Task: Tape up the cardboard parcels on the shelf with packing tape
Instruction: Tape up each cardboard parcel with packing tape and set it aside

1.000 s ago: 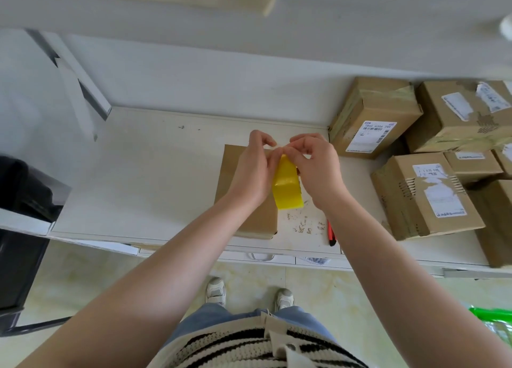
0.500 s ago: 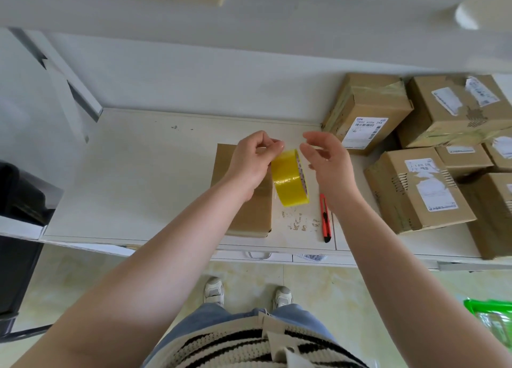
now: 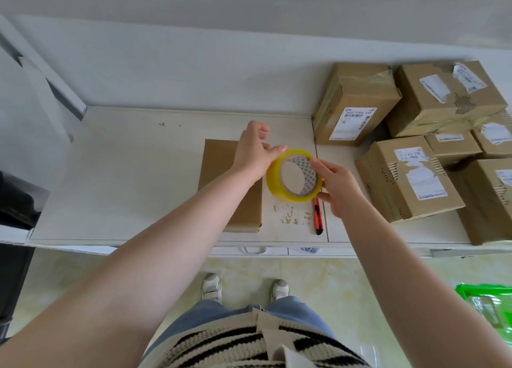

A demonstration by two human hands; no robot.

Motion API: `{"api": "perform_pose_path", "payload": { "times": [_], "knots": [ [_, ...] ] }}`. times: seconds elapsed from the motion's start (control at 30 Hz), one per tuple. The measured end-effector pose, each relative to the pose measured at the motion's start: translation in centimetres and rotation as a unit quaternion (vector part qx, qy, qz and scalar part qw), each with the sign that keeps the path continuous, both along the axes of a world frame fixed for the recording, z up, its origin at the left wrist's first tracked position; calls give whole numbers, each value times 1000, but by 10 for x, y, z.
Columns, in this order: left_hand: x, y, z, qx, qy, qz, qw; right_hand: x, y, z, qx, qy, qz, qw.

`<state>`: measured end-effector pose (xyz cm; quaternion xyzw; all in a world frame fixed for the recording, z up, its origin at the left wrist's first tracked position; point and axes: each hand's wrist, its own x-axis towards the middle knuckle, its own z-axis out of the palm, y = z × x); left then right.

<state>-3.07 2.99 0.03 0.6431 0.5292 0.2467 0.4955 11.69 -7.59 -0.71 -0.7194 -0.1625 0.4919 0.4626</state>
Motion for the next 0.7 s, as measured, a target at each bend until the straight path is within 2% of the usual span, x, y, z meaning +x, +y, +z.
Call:
{"api": "perform_pose_path", "payload": {
  "times": [0.13, 0.3, 0.43, 0.5, 0.53, 0.6, 0.67, 0.7],
  "knots": [
    [-9, 1, -13, 110, 78, -26, 991, 5, -4, -22, -78, -23, -63, 995],
    [-51, -4, -35, 171, 229, 61, 956, -13, 3, -57, -151, -100, -17, 983],
    [-79, -10, -49, 118, 287, 119, 943, -27, 11, -58, -211, -253, 81, 941],
    [-88, -8, -55, 69, 289, 122, 947, -45, 13, -41, -134, -307, 54, 941],
    [-91, -7, -56, 38, 284, 126, 950, -58, 13, -32, -77, -317, 46, 944],
    [-94, -6, -56, -31, 274, 124, 953, -91, 15, -18, -15, -304, 99, 948],
    [-94, -6, -58, -84, 259, 101, 957, -121, 19, -17, -30, -277, 171, 945],
    [-95, -7, -59, -93, 249, 88, 960, -131, 22, -20, -43, -265, 176, 947]
  ]
}}
